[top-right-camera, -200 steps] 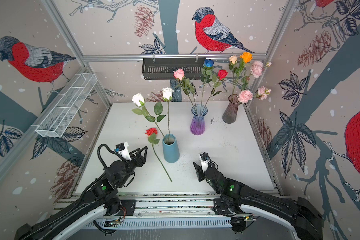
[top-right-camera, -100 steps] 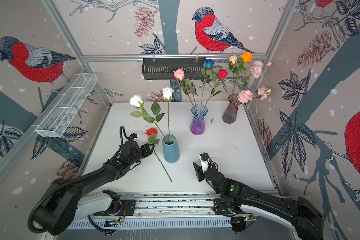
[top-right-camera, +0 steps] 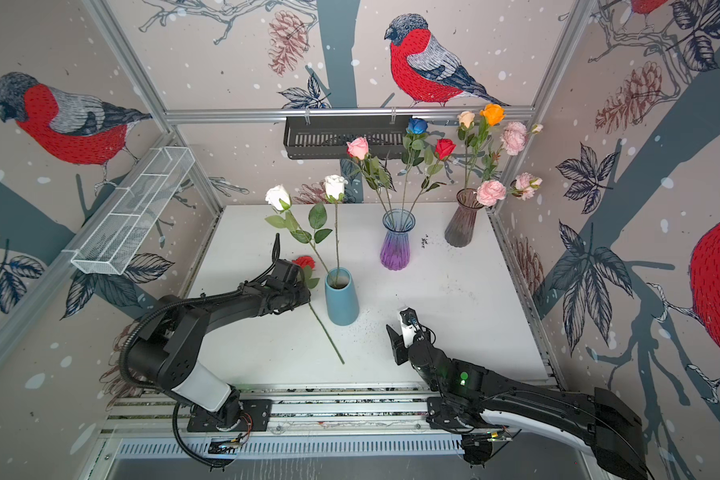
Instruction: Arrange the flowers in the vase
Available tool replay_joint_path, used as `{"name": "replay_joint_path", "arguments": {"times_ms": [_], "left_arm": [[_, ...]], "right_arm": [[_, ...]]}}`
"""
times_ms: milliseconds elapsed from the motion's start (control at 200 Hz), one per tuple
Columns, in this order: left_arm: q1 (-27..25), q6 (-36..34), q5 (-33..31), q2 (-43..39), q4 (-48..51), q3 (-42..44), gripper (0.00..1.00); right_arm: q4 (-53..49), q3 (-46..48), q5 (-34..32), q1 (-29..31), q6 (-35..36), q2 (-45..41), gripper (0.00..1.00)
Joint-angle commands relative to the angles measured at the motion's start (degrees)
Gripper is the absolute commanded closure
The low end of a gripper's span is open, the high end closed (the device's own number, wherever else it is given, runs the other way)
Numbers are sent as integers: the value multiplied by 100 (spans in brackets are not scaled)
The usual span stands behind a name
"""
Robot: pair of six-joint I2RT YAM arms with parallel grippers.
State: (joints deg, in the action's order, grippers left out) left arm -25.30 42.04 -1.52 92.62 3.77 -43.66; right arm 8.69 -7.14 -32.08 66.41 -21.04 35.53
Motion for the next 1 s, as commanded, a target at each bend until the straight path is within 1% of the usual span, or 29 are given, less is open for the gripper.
{"name": "replay_joint_path", "arguments": {"times_ms": [0,140,165,235,315,465,525,655,731,786,846,921,951,996], "left_arm": [[-78,144,-256,124,427,31,56],[-89,156,-714,90,651,-55,59],[-89,150,-811,78,741,-103,64],[-66,114,-1087,15,954,-197,70],[19,197,-1177,-177,1006,-177,84],[77,571,-961,-710,532,185,84],[101,717,-824,-936,399,295,83],[103,722,-491,-1676,212,508,76],[103,476,-243,-2323,221,540,72],[104,228,-111,-2924,254,564,66],[102,-42,-8,-3674,333,576,56],[100,-515,175,-4666,237,704,37],[104,-725,326,-5104,68,818,32],[104,-1026,508,-5686,27,897,20]], "right_arm": [[73,-14,-255,56,-33,-45,53],[30,2,-366,99,-59,-164,53],[20,9,-406,108,-67,-187,53],[-5,31,-507,135,-94,-262,53],[-16,37,-569,144,-111,-296,53],[-38,24,-640,144,-159,-240,53],[-51,11,-633,152,-155,-230,53],[-66,12,-646,162,-160,-259,53],[-127,4,-655,164,-168,-321,53],[-243,-20,-673,162,-213,-406,53],[-288,-1,-677,162,-222,-533,53],[-345,45,-678,162,-219,-769,53],[-379,72,-677,159,-219,-891,52],[-423,113,-659,161,-210,-1100,52]]}}
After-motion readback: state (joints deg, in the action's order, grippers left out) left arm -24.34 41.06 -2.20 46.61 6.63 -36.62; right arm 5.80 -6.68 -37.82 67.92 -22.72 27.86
